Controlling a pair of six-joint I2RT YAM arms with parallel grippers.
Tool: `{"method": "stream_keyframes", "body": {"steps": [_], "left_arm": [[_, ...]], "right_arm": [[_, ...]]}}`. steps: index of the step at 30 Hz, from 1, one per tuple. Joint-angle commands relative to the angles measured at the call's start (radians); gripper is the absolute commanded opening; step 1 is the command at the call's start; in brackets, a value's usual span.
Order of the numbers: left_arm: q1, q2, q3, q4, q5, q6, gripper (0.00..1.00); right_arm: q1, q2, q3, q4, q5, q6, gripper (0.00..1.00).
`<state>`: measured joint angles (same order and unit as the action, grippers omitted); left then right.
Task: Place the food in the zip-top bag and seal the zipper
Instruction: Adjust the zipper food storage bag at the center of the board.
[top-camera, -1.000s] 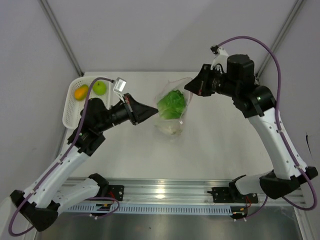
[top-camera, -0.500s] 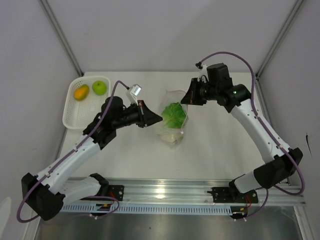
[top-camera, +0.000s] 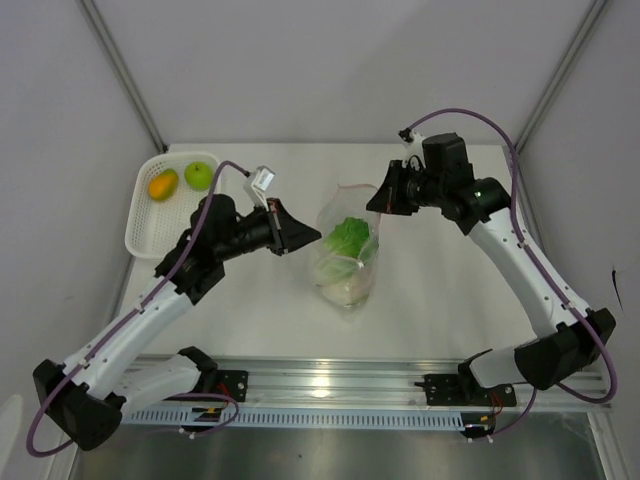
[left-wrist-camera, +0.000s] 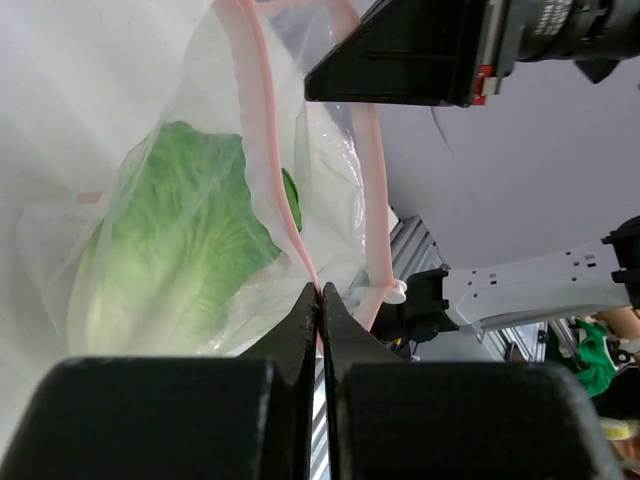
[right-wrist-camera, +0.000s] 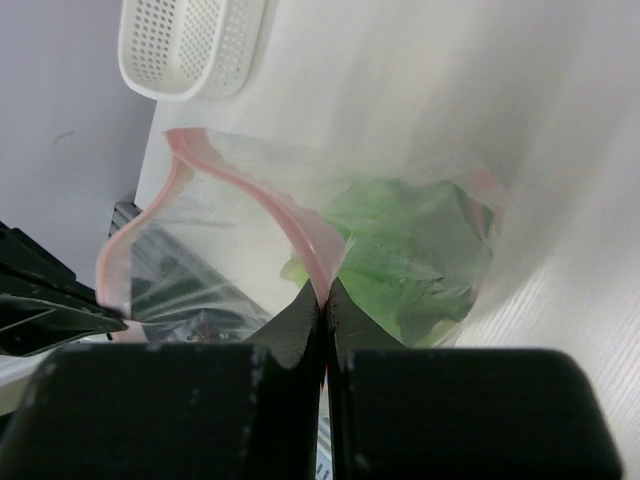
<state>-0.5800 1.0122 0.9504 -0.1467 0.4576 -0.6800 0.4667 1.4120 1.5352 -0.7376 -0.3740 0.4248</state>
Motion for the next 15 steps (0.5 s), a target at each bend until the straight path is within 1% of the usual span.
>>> {"method": "stream_keyframes", "body": {"steps": [1, 3, 4, 5, 7, 8, 10, 13, 15], "left_arm": [[0.003, -0.084, 0.097, 0.027, -0.028, 0.045, 0.01], [0.003, -0.06, 0.065, 0.007, -0.049, 0.053, 0.01], [0.006, -0.044, 0.024, -0.005, -0.054, 0.048, 0.01], [0.008, -0.028, 0.002, -0.008, -0.05, 0.039, 0.01], [0.008, 0.023, -0.044, 0.018, -0.037, 0.028, 0.01], [0.014, 0.034, -0.099, 0.025, -0.036, 0.023, 0.0], [0.02, 0.019, -0.12, 0.033, -0.037, 0.016, 0.01], [0.02, -0.065, -0.085, 0.05, -0.077, 0.046, 0.01], [0.02, -0.08, -0.001, 0.013, -0.085, 0.068, 0.01]], "right_arm": [[-0.002, -0.088, 0.056, 0.067, 0.015, -0.02, 0.01], [-0.008, -0.087, 0.017, 0.078, 0.033, -0.014, 0.01], [-0.013, -0.076, -0.004, 0.078, 0.037, -0.008, 0.01], [-0.017, -0.044, -0.044, 0.064, 0.037, 0.0, 0.01], [-0.034, -0.004, -0.072, 0.044, 0.02, 0.014, 0.0], [-0.034, 0.02, -0.087, 0.041, 0.014, 0.012, 0.0], [-0.034, 0.027, -0.087, 0.049, 0.003, 0.005, 0.0], [-0.034, 0.012, -0.024, 0.032, 0.012, -0.017, 0.0], [-0.034, -0.001, 0.038, 0.021, 0.021, -0.024, 0.0]]}}
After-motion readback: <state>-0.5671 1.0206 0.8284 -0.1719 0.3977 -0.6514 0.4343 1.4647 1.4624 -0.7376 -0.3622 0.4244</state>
